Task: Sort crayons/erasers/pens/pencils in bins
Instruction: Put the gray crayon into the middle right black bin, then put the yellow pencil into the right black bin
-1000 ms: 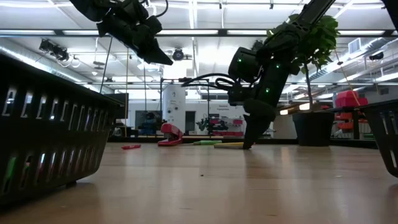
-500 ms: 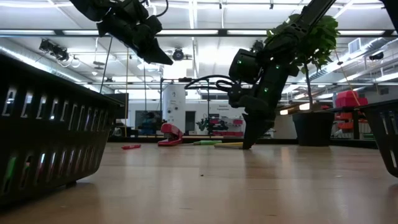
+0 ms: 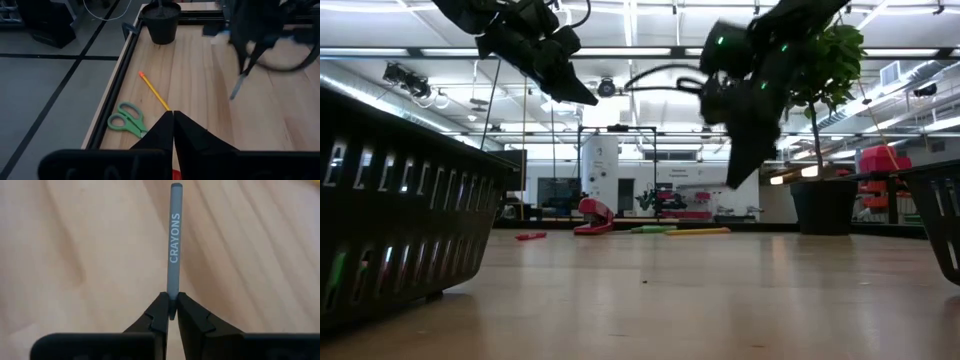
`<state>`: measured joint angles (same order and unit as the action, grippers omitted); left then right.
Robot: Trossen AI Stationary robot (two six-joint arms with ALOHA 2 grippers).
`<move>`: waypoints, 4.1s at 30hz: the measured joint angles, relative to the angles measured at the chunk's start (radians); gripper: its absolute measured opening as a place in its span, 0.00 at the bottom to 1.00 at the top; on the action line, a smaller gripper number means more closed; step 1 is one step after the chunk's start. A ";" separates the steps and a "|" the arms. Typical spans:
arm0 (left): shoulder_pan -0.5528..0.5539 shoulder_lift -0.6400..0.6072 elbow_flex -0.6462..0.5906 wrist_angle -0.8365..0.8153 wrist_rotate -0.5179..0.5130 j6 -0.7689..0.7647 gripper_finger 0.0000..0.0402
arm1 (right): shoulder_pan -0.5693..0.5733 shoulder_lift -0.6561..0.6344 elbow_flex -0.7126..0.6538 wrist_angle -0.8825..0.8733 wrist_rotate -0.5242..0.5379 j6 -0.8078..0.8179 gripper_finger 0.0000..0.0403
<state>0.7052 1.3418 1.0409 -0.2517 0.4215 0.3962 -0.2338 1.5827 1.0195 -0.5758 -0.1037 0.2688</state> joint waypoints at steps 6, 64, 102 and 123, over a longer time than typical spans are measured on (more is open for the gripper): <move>0.000 0.000 0.000 0.004 -0.003 -0.001 0.03 | 0.117 -0.164 0.000 -0.146 -0.040 0.212 0.09; -0.264 -0.009 -0.215 0.192 0.105 -0.207 0.08 | 1.173 0.072 0.002 0.161 0.390 1.497 0.09; -0.636 -0.009 -0.214 0.241 -0.157 -0.393 0.07 | 0.875 0.081 0.002 0.105 0.818 0.764 0.26; -0.651 -0.142 -0.214 0.203 -0.670 -0.111 0.05 | -0.099 0.212 0.352 -0.031 0.111 -0.241 0.26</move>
<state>0.0542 1.1996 0.8272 -0.0489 -0.2487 0.2849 -0.3324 1.7943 1.3716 -0.6072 0.0068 0.0277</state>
